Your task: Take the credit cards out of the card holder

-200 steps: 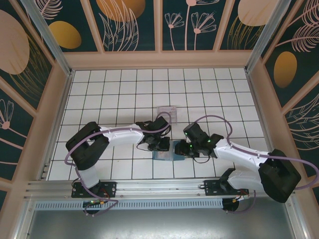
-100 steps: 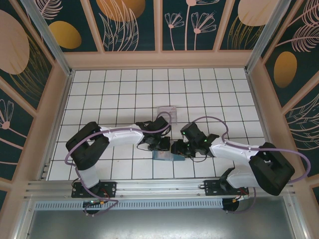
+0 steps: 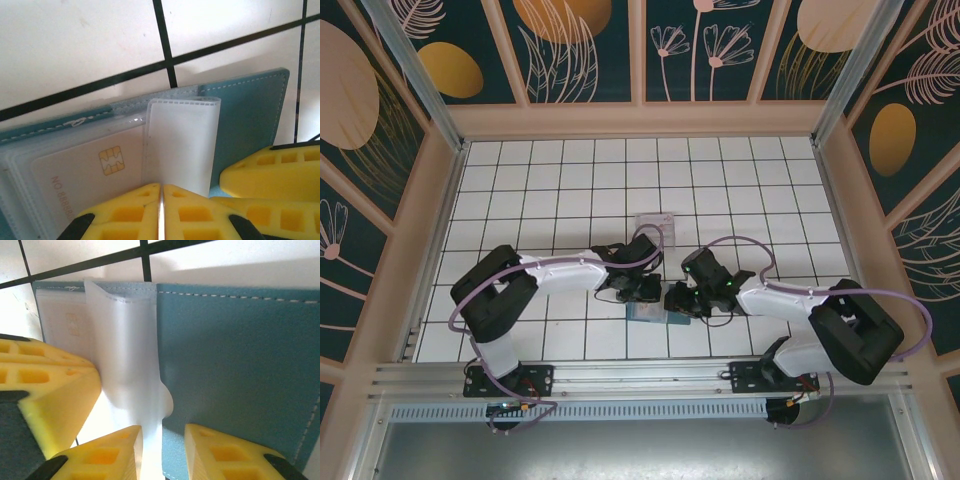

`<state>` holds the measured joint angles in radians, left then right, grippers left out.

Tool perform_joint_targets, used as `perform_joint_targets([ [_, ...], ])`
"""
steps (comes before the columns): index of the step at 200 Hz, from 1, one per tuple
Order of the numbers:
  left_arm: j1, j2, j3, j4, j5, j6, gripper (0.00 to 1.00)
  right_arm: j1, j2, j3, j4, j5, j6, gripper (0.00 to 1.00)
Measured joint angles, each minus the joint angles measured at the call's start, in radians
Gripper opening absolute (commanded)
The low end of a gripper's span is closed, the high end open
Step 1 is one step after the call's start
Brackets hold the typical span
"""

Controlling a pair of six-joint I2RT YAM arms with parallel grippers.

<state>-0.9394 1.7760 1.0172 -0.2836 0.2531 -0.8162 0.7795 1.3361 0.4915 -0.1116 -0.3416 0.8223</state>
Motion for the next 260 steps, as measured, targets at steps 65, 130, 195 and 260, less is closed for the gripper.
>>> perform_joint_targets([
  [65,-0.003,-0.079,0.000,-0.040,-0.092,0.000,0.13,0.000,0.000,-0.003,0.006,0.000,-0.001,0.28],
  [130,-0.003,-0.077,0.000,-0.111,-0.158,0.004,0.11,0.000,0.000,-0.003,0.006,0.000,-0.001,0.29],
  [195,-0.003,-0.023,0.000,-0.104,-0.125,0.016,0.11,0.000,0.000,0.004,0.004,-0.004,0.000,0.38],
  [260,-0.003,-0.009,-0.018,0.000,-0.024,0.008,0.11,0.000,0.000,0.000,0.033,-0.025,0.024,0.45],
])
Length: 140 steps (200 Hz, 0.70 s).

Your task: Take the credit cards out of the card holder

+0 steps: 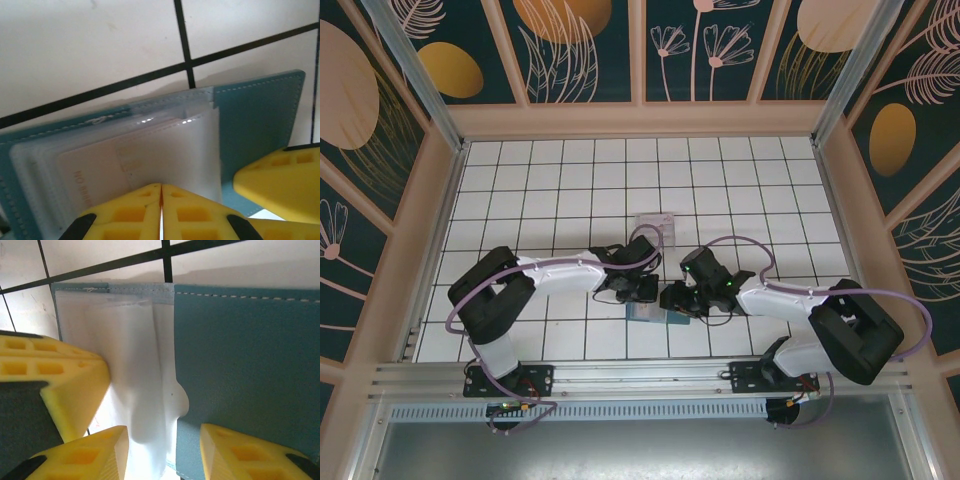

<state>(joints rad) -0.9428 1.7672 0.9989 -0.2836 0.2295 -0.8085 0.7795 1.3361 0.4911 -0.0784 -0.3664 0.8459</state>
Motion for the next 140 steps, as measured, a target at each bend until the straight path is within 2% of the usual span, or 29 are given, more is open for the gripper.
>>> perform_joint_targets([
  [67,0.002,0.000,-0.032,0.057,0.034,-0.014,0.10,0.000,0.002,-0.014,0.037,-0.010,0.003,0.49],
  [140,0.001,-0.008,-0.035,0.064,0.028,-0.019,0.12,0.002,0.016,-0.015,0.038,0.002,0.000,0.30],
])
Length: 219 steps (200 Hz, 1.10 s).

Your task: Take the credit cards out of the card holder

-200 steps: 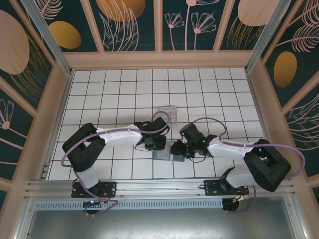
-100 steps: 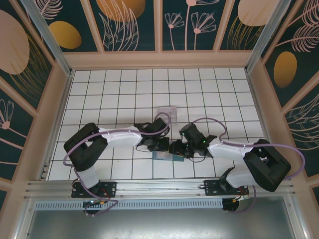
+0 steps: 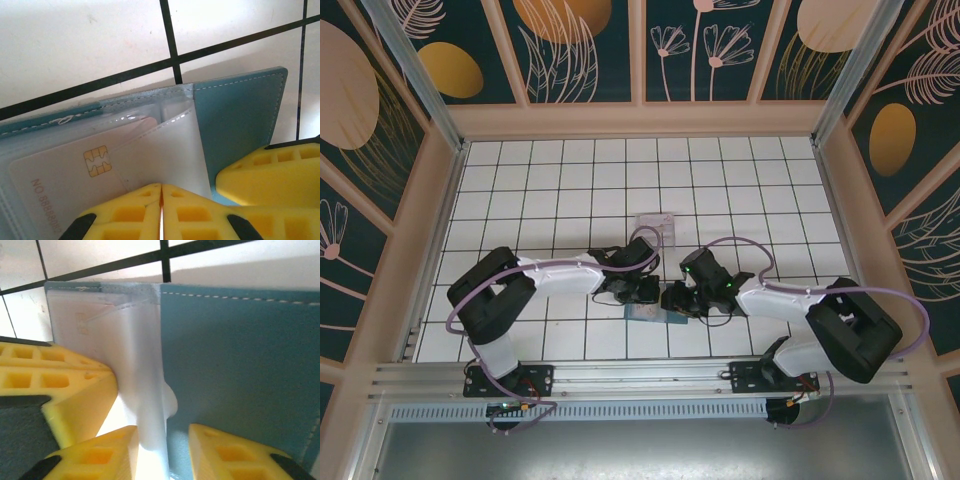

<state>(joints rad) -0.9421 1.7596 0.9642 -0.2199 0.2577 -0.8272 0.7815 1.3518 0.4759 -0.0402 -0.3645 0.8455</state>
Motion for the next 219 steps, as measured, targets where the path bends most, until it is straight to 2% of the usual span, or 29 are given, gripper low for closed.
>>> perform_joint_targets([
  [59,-0.001,-0.059,-0.006,-0.016,-0.041,-0.011,0.12,0.000,0.006,0.000,0.000,0.003,-0.001,0.26],
  [119,-0.001,-0.080,-0.002,-0.142,-0.170,-0.011,0.12,0.000,0.006,-0.001,0.000,0.004,-0.001,0.25],
  [219,-0.001,0.013,0.074,-0.158,-0.136,0.012,0.13,0.000,0.006,-0.001,0.000,0.004,-0.001,0.25],
])
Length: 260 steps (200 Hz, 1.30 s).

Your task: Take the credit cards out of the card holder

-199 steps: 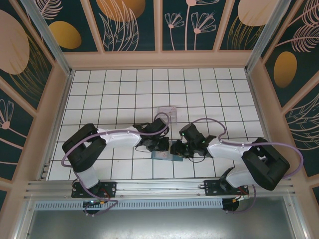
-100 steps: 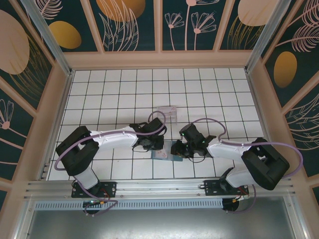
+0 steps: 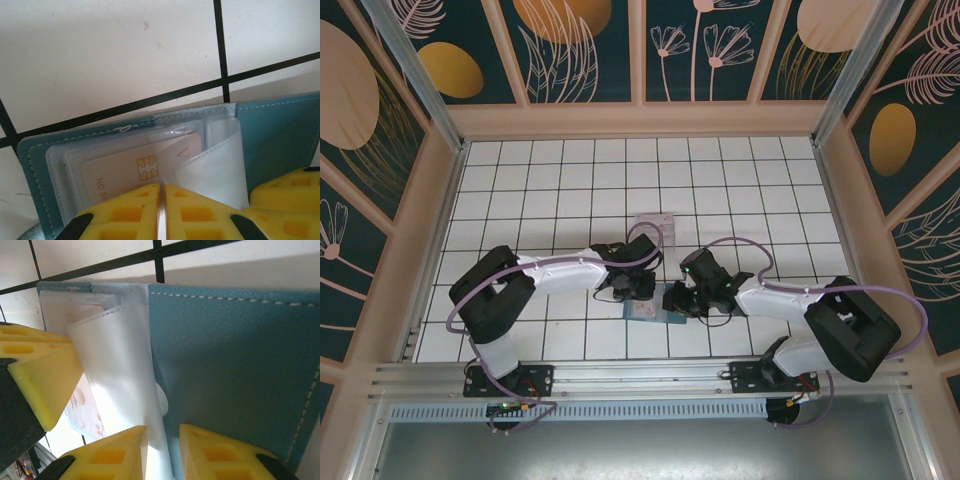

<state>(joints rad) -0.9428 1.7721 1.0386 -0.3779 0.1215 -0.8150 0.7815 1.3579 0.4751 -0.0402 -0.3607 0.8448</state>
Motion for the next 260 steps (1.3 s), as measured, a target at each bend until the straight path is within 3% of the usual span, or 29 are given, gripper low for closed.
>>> perform_joint_targets([
  [171,-0.002,-0.023,-0.012,-0.022,-0.037,-0.001,0.14,0.000,0.001,0.000,0.000,0.000,0.000,0.26],
  [260,-0.002,-0.023,-0.011,0.011,0.020,0.000,0.13,0.000,-0.083,0.000,-0.076,0.045,0.004,0.43],
])
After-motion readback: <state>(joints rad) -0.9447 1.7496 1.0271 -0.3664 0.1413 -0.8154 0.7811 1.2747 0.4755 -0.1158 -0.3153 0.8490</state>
